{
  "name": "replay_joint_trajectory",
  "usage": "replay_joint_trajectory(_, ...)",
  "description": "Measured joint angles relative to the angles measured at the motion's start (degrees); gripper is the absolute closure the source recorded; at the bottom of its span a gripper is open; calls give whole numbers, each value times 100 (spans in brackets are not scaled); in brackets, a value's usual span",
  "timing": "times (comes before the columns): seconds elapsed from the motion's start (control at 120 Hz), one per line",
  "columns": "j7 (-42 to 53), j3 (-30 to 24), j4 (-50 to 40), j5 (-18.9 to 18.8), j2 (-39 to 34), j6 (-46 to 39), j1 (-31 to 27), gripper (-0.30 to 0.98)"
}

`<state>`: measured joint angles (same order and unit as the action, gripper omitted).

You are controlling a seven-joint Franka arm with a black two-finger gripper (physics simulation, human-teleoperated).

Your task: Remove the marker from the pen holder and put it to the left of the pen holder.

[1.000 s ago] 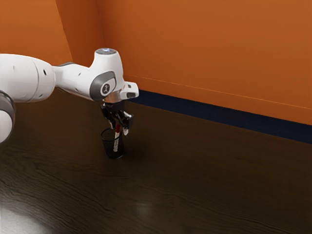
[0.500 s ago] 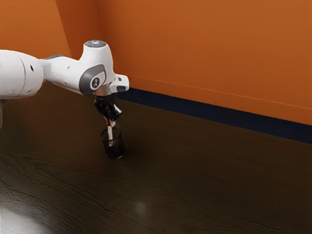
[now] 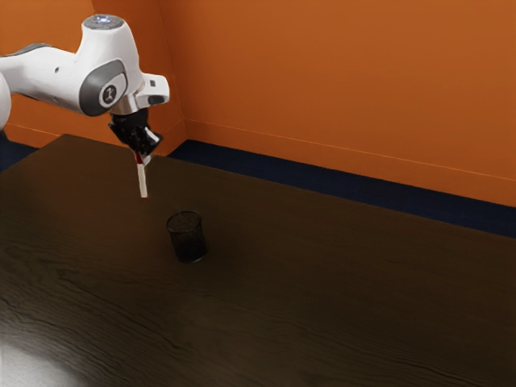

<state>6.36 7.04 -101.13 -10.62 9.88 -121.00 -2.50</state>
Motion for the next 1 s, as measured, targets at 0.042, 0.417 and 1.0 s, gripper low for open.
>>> replay_joint_trajectory(0.042,7,3,3,-8,95,7,-25,77)
replay_joint_trajectory(0.417,102,-1,257,31,786,376,-271,78)
replay_joint_trajectory(1.0,504,-4,944,225,1706,891,-445,78)
